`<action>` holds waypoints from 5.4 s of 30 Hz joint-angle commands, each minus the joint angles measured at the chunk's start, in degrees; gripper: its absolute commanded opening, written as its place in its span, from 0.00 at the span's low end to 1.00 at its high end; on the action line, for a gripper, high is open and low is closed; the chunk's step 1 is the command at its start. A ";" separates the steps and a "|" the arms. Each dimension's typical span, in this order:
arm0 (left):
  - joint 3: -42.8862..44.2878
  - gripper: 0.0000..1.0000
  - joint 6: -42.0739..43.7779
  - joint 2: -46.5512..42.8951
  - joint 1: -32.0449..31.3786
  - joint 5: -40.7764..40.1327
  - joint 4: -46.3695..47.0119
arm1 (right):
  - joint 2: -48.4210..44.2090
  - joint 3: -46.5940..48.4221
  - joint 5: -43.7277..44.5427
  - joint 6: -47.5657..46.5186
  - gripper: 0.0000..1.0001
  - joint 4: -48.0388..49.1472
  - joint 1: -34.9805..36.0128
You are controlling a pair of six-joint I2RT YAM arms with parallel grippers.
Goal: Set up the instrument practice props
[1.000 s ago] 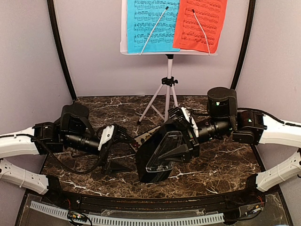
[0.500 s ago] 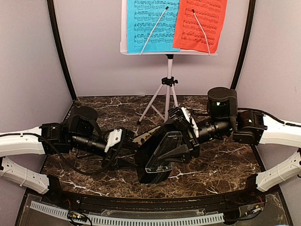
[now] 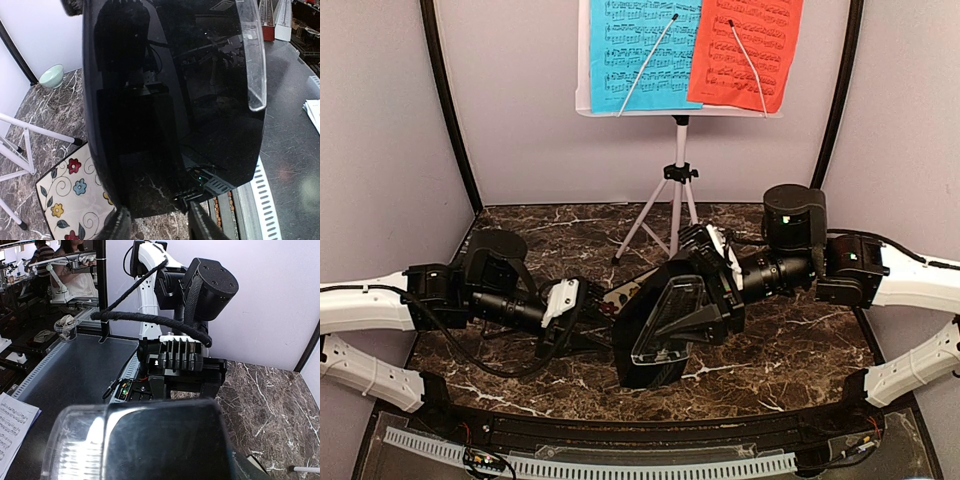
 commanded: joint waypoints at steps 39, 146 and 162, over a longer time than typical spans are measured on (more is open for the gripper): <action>-1.82 0.99 -46.94 -15.55 28.27 -28.57 -15.25 | 56.51 35.96 49.73 19.55 0.11 18.78 7.66; 46.96 0.12 -37.17 17.63 2.81 -52.98 -42.98 | 50.35 1.25 69.03 -19.23 0.40 75.19 9.40; 48.13 0.10 -36.97 17.92 2.43 -52.30 -42.99 | 52.07 3.33 72.35 -22.96 0.15 76.76 9.33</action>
